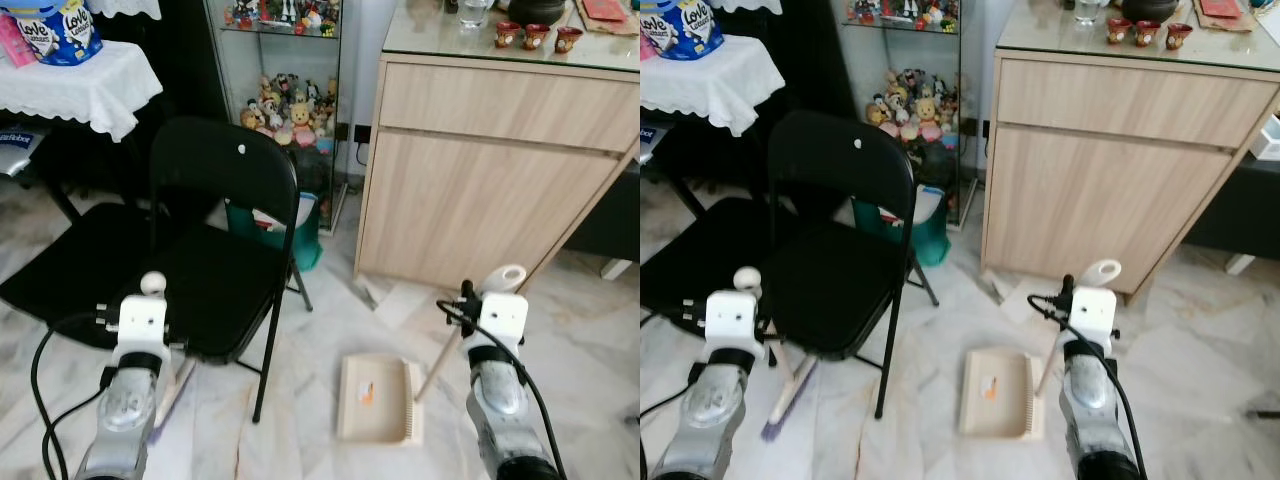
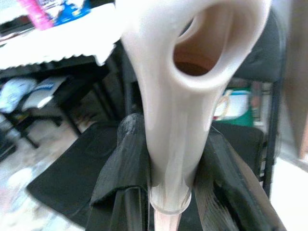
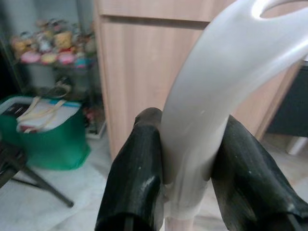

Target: Sweep floor

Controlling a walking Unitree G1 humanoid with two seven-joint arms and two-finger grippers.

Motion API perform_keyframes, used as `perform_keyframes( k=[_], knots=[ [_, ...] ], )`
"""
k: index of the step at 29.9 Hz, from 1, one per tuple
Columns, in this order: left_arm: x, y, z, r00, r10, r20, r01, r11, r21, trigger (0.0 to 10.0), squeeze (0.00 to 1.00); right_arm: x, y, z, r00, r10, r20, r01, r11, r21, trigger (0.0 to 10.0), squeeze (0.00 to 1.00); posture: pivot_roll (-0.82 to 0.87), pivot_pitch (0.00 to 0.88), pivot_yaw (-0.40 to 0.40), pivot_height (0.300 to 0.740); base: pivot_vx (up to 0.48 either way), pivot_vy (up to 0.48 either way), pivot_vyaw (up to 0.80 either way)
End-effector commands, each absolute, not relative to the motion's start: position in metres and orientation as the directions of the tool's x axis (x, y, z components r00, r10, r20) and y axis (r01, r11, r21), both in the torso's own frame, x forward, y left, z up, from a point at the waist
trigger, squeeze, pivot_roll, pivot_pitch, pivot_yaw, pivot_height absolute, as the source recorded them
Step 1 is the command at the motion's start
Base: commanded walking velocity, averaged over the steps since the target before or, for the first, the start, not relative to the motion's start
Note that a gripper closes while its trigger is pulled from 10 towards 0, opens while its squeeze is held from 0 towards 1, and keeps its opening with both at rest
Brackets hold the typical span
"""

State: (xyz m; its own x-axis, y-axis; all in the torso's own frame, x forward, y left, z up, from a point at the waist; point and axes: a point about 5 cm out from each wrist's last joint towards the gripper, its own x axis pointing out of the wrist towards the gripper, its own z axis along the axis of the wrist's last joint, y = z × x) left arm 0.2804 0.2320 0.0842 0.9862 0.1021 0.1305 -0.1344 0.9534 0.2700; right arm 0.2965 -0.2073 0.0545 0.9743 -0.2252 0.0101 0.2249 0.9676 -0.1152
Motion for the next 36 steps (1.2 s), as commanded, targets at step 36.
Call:
perform_keyframes(
  k=[36],
  knots=[
    [0.2811,0.2273,0.0871,0.986,0.088,0.141,-0.124,0.956,0.266,10.0,0.00,0.2992,-0.2063,0.0592,0.973,-0.232,0.023,0.233,0.970,-0.069,10.0,0.00,0.01,0.071,0.030,0.740,-0.065,0.000,0.28]
  ],
)
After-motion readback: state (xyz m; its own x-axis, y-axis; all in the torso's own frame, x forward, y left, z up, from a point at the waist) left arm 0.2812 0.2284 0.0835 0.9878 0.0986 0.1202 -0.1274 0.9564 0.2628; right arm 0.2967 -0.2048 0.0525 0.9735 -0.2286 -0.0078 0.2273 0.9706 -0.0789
